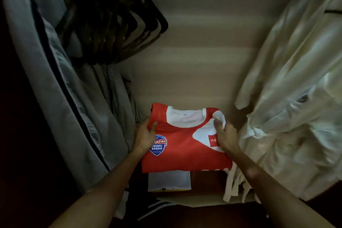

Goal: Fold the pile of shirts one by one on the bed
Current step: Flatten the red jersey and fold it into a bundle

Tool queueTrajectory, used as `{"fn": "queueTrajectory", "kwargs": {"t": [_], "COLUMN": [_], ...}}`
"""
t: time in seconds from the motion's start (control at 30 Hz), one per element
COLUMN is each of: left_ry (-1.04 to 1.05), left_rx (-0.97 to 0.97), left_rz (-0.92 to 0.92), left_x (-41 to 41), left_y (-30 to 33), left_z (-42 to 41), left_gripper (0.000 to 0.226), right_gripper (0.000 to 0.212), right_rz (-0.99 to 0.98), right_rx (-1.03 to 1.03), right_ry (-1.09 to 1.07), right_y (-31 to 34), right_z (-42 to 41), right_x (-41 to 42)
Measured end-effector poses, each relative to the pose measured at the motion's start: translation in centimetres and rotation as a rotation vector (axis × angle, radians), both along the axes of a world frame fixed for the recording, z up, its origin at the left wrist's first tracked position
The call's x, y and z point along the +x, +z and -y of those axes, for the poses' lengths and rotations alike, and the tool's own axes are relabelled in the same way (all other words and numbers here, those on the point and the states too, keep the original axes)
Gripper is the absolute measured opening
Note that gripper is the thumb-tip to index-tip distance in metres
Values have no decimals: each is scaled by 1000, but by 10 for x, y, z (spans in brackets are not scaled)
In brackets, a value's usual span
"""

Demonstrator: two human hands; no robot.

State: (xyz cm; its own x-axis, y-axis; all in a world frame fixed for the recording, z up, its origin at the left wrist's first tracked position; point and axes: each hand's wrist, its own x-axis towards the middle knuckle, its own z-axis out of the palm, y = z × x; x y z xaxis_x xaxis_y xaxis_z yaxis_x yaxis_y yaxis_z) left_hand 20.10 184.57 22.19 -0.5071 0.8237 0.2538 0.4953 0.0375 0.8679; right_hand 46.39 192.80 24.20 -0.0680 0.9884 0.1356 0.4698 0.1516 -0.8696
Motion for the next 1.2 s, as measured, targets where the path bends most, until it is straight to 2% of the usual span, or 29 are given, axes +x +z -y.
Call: {"fn": "queueTrajectory", "kwargs": {"t": [0.17, 0.3, 0.4, 0.47, 0.7, 0.77, 0.9, 1.03, 1.13, 1.2], "left_ry": [79, 102, 126, 142, 215, 227, 234, 221, 234, 253], "left_rx": [-111, -189, -239, -244, -242, -258, -255, -251, -308, -431], "left_rz": [-30, 19, 76, 129, 258, 263, 296, 208, 208, 312], "left_x": [-14, -8, -5, -4, -13, -22, -54, -92, -115, -124], "left_y": [-85, -170, -236, -262, -408, -439, -481, -503, -523, -535], "left_z": [-33, -39, -46, -48, -79, -88, -115, -155, -182, -188], "left_gripper": [37, 32, 29, 24, 40, 38, 36, 19, 32, 43], "right_gripper": [47, 46, 33, 30, 28, 28, 29, 36, 46, 44], "right_rz": [-50, -54, -80, -92, -137, -167, -206, -174, -119, -172], "right_rx": [-66, -158, -207, -245, -338, -359, -389, -386, -458, -639], "right_ry": [71, 65, 49, 43, 58, 75, 40, 46, 83, 67], "right_y": [-72, -175, -252, -285, -432, -464, -508, -530, -543, -557], "right_z": [-34, -50, -58, -58, -95, -105, -136, -179, -209, -218], "right_x": [-19, -27, -29, -29, -56, -70, -93, -117, -136, -141]}}
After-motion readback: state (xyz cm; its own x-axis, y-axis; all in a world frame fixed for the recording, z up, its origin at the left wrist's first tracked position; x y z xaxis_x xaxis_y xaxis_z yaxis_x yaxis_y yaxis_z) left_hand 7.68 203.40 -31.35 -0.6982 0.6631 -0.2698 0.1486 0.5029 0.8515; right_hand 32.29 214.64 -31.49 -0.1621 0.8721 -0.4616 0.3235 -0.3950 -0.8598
